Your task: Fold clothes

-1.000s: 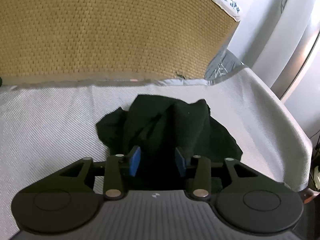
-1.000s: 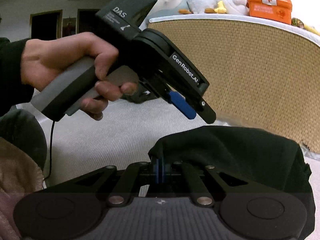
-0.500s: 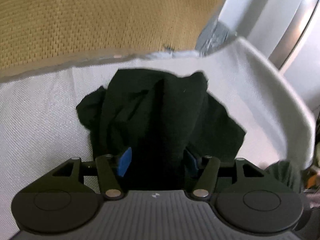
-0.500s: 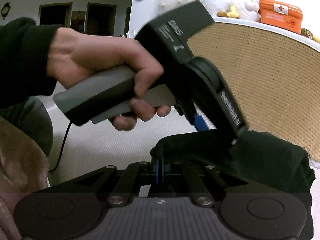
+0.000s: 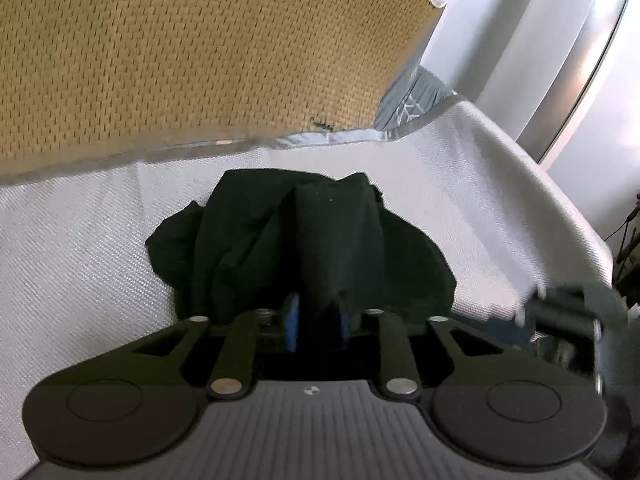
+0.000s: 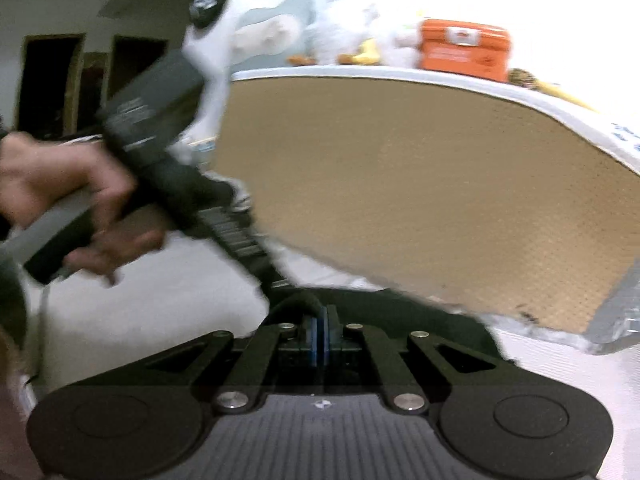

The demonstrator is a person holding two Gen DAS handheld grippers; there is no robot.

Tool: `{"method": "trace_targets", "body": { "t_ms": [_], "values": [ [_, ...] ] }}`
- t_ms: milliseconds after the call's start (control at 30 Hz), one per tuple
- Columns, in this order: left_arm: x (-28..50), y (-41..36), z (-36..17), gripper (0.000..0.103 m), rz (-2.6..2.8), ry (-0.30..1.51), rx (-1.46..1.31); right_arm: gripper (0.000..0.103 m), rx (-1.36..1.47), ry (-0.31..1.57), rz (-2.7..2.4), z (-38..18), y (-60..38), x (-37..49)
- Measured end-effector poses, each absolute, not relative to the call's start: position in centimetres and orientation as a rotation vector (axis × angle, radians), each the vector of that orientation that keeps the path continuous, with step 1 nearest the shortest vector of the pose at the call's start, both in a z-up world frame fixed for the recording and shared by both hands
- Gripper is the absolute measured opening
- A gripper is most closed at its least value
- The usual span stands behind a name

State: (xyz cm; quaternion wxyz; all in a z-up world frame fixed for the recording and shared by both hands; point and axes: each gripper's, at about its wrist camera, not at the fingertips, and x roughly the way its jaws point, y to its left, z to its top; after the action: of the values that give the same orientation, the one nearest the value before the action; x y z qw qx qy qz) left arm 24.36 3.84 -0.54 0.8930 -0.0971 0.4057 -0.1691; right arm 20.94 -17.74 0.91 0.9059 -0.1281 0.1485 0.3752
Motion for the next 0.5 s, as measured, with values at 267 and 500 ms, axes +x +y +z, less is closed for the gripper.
{"method": "trace_targets", "body": {
  "t_ms": [267,500],
  "values": [
    [24.4,3.7,-0.2,0.057,-0.332,0.811,-0.18,0.003,-0.257,0.272,0.621,2.2,-21.6,25.8],
    [24.4,4.2,-2.7,0.057,-0.323,0.898,-0.166,0.003,-0.145,0.277,0.461,3.0,-27.2,28.8]
  ]
}}
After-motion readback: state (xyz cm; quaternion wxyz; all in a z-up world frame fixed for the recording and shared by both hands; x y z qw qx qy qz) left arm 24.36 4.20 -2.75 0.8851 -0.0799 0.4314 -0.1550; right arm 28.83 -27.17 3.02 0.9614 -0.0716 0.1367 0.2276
